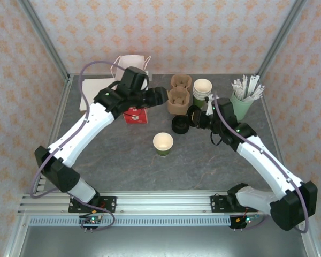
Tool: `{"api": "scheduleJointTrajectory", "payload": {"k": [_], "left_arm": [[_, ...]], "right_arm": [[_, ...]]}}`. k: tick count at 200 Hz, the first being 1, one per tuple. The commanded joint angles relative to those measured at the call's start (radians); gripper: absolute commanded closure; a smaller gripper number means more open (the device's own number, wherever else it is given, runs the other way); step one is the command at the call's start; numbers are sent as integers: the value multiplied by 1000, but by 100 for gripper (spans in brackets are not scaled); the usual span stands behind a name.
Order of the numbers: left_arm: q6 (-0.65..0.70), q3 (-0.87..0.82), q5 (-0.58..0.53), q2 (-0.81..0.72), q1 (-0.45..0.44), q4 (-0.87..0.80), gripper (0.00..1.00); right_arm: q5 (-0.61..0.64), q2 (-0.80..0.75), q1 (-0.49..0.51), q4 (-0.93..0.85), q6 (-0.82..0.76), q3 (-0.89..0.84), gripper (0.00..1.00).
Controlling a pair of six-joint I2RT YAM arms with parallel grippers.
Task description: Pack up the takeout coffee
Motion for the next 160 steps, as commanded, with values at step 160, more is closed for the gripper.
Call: {"api": "scheduleJointTrajectory", "payload": {"k": [160], "left_arm": [[-848,-133,327,-105,-19,82,29]], "right_arm": [[519,6,462,30,-724,144,83]]}}
